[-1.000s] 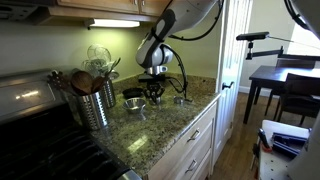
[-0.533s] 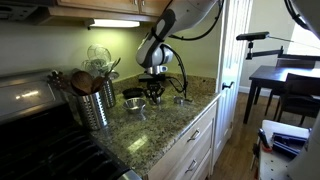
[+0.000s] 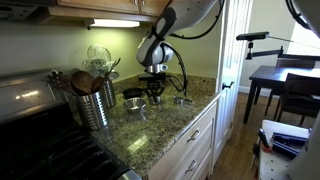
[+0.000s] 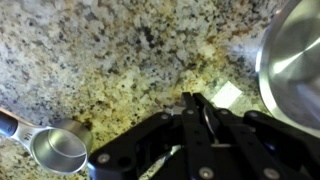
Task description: Unstack the metal pots
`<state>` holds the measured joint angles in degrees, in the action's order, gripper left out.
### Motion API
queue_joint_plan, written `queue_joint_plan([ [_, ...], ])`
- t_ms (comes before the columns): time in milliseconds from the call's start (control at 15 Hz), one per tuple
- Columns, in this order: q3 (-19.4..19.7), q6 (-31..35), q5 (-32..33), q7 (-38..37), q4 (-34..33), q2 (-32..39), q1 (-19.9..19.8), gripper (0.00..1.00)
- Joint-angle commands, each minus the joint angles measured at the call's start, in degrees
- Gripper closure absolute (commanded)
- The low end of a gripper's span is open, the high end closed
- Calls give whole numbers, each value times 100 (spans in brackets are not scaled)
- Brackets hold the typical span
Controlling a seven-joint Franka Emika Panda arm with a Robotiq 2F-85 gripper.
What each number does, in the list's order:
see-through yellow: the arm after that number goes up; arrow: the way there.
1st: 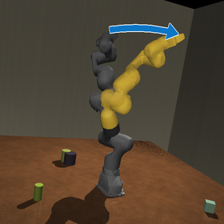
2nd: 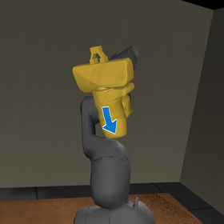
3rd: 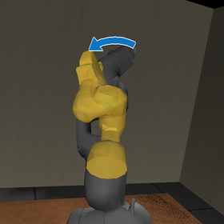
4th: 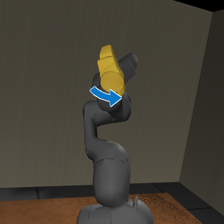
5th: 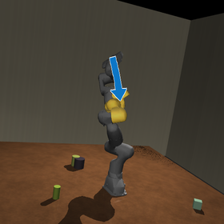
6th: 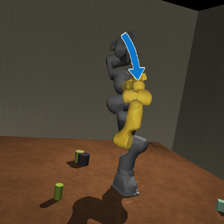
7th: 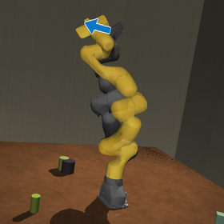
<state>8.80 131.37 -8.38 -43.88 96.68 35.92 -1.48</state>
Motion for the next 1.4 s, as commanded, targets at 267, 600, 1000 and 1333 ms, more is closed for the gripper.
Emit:
queue_joint_plan([
  [267, 99, -160, 149, -124, 249, -435, 107, 93],
  [600, 102, -150, 278, -117, 356, -569, 146, 93],
  [1000, 152, -274, 615, -90, 444, -683, 288, 93],
  [1333, 175, -577, 1166, -33, 479, -852, 429, 93],
])
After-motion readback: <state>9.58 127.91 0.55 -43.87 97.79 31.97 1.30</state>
